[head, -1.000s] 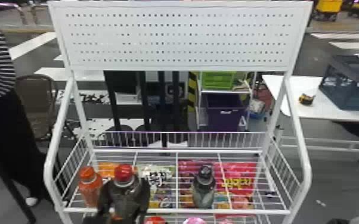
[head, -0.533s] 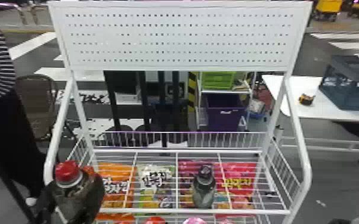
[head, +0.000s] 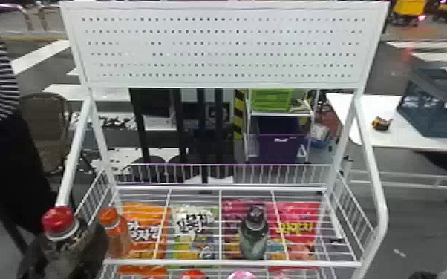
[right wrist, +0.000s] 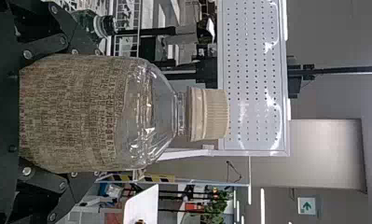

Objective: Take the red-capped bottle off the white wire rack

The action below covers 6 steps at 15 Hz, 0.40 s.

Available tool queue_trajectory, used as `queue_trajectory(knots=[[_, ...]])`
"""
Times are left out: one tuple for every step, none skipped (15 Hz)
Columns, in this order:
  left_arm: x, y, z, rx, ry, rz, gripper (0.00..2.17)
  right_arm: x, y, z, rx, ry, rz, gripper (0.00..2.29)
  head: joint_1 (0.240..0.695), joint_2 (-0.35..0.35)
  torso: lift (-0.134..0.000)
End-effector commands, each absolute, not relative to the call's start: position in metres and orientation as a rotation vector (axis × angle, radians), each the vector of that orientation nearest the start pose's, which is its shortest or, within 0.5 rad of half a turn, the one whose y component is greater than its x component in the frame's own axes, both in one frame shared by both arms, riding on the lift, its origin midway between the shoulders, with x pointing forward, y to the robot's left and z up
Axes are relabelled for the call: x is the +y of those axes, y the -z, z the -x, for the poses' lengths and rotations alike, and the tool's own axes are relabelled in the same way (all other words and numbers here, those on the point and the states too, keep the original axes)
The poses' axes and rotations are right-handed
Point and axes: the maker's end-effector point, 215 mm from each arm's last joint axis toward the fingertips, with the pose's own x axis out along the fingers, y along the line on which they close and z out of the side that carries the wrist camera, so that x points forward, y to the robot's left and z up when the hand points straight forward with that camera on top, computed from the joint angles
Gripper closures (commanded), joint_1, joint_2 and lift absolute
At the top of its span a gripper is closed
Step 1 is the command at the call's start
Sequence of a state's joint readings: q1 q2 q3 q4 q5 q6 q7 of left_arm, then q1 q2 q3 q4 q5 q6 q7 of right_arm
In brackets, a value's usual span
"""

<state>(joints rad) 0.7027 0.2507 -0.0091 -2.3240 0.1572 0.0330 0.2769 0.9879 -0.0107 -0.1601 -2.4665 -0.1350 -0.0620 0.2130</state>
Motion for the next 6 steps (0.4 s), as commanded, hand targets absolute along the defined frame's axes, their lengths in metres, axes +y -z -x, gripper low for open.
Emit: queue_trajectory(knots=[[0.2692,0.2751,-0.3964,-0.013,-0.103,-0.021,2.00,-0.2478,0.2702,-0.3201,0.028,-0.121,-0.001,0.84,0.499,0.000,0.000],[0.2694,0.2751,-0.3964,-0.012,-0.104,-0.023,2.00,-0.2480,0.2710,-0.3199,0.027,-0.121,-0.001,0.84,0.499,0.000,0.000],[0.2706,0.2741,-0.3962,-0.014,-0.110,-0.024,2.00,-0.2475,0.2704,-0.3203,0.024,-0.122,-0.002,0.84,0.499,0.000,0.000],[0.2714,0.2747,-0.3957,-0.013,-0.114,-0.024,2.00,-0.2474,0.2702,-0.3210,0.023,-0.123,-0.003,0.84,0.499,0.000,0.000],[0.2715,0.2753,-0.3957,-0.012,-0.113,-0.027,2.00,-0.2477,0.2706,-0.3213,0.023,-0.121,-0.002,0.84,0.499,0.000,0.000],[0.2715,0.2759,-0.3953,-0.010,-0.113,-0.029,2.00,-0.2469,0.2701,-0.3217,0.021,-0.123,-0.003,0.84,0.499,0.000,0.000]])
